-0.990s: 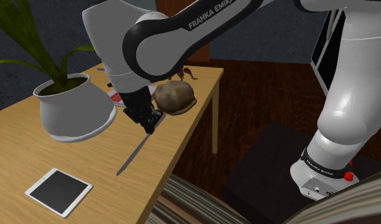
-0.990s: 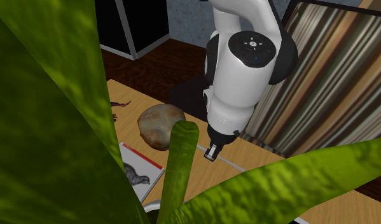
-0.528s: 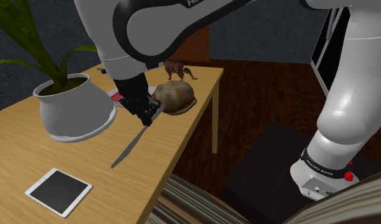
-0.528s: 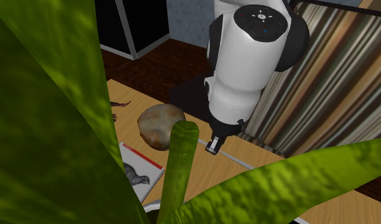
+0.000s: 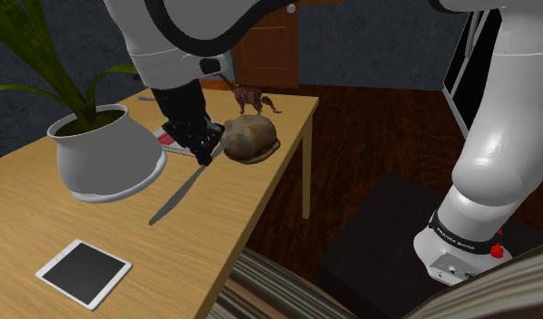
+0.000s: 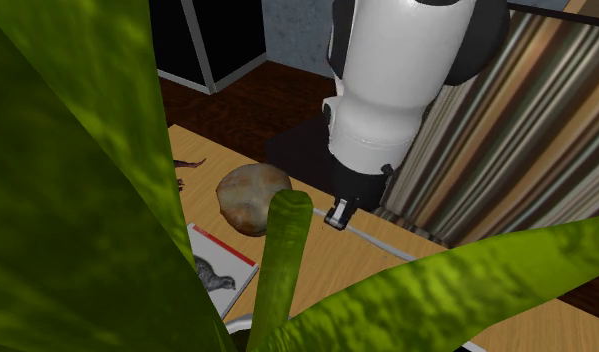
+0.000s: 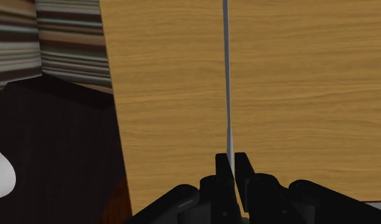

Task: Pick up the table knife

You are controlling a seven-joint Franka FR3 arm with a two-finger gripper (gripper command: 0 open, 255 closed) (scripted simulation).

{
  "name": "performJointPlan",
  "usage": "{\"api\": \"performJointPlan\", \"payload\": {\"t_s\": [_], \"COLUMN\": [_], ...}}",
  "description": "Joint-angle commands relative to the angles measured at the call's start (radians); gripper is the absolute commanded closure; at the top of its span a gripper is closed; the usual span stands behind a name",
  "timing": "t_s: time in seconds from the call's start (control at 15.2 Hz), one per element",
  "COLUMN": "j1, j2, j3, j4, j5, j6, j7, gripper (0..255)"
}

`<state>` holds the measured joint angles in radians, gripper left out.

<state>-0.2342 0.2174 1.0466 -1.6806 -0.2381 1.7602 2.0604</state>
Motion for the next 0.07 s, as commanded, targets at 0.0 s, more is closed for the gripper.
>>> {"api": "performJointPlan", "payload": {"t_s": [0.0], "j1": [0.0], "j2": [-0.002], "j3": [0.001], "j4": [0.006], "j5": [0.002], "j6": [-0.007], "j7": [-0.001], "gripper": [255]}}
